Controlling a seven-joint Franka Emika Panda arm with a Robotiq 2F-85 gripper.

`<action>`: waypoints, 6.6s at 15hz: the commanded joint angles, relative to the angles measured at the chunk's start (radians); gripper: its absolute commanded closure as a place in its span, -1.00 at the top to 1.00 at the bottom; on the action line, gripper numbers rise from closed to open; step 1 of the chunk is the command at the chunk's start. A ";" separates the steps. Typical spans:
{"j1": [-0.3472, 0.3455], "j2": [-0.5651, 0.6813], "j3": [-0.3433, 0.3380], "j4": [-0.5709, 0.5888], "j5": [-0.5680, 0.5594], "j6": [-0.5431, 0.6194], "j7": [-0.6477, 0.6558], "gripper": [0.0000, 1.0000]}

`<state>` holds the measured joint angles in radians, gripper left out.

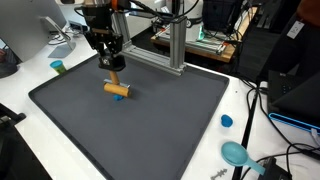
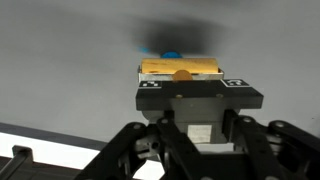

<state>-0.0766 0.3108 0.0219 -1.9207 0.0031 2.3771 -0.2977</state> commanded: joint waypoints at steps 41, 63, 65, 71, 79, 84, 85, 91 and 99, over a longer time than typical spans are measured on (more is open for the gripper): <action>-0.026 0.090 -0.043 0.091 0.017 -0.195 0.067 -0.57; -0.011 0.091 -0.036 0.123 -0.023 -0.215 0.116 -0.07; 0.001 0.097 -0.041 0.118 -0.046 -0.201 0.134 -0.57; 0.079 0.102 -0.057 0.088 -0.203 -0.204 0.231 -0.57; 0.076 0.156 -0.045 0.159 -0.194 -0.297 0.230 -0.57; 0.010 0.257 -0.024 0.313 -0.060 -0.410 0.117 -0.57; 0.001 0.272 -0.028 0.343 -0.048 -0.445 0.108 -0.57; -0.023 0.340 -0.037 0.439 -0.025 -0.578 0.123 -0.57; -0.034 0.218 -0.017 0.381 0.019 -0.515 0.089 -0.57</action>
<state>-0.0985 0.5921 -0.0137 -1.5036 -0.0142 1.8250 -0.1733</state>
